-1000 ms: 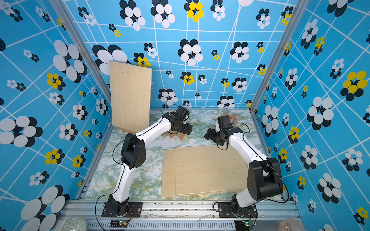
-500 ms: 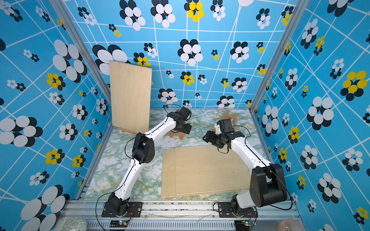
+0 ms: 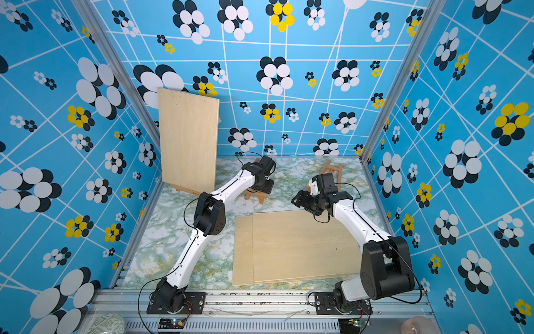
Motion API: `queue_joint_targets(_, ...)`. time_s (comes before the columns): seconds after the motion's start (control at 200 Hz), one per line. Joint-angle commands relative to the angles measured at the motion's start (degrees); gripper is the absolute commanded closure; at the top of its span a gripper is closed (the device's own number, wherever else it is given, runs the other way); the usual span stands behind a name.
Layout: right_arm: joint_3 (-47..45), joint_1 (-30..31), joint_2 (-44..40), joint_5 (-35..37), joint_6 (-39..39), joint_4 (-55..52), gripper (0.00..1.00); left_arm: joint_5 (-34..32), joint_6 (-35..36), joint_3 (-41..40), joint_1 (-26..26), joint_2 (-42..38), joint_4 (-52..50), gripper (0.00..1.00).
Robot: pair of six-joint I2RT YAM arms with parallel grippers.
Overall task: Assemble the easel
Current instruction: Pick up the easel at the center of the board.
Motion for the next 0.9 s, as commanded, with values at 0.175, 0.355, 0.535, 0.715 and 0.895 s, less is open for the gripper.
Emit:
queue_joint_targets(0.175,-1.58,0.26,-1.24,-1.10,1.11,1.25,0.25,-5.49,-0.37,5.37,0.40,4.65,-5.28,0.51)
queue_joint_targets(0.355,-1.50,0.55,-1.40,-1.19,1.56,1.52,0.25,-5.31,-0.42,5.38,0.56,5.27,-6.08,0.63)
queue_joint_targets(0.535,-1.97,0.80,-2.10,-0.75,1.83,1.90,0.26,-4.60,0.01,5.05,0.12,3.98,-6.23,0.86)
queue_joint_targets(0.715,-2.73,1.15,-3.27,-0.58,2.69,2.80,0.26,-4.29,1.15,4.69,-0.98,1.64,-6.53,1.00)
queue_joint_targets(0.895,-3.24,1.42,-5.22,1.07,2.62,3.62,0.26,0.41,0.99,2.29,-1.61,-4.27,-5.52,1.00)
